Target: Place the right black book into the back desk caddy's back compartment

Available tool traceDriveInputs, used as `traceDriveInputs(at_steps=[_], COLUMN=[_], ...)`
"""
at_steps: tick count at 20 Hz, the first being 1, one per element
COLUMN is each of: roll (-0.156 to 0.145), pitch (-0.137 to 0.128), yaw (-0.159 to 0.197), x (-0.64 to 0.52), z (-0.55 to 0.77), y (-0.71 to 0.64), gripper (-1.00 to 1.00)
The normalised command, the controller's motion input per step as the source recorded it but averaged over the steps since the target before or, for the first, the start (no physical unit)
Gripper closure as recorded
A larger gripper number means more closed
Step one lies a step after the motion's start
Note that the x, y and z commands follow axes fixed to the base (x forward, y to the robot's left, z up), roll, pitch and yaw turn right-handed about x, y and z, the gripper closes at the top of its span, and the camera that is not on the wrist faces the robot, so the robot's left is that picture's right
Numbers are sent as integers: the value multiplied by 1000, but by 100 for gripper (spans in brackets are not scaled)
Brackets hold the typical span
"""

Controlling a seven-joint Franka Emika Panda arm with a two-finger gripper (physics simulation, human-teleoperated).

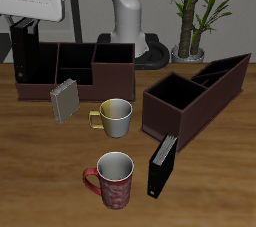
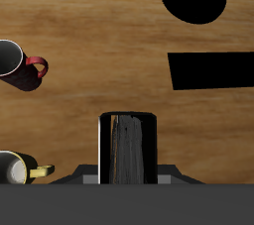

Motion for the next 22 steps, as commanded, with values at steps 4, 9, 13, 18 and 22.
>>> traceDriveInputs(at_steps=[4, 9, 13, 18, 22], roll=[-27, -27, -14, -37, -4], pitch=[-17, 28, 32, -5, -8], yaw=[53, 26, 31, 9, 20], x=[-430, -472, -363, -298, -339], z=[224, 32, 19, 85, 106], y=[-90, 8, -18, -129, -73], gripper=[100, 100, 100, 100, 100])
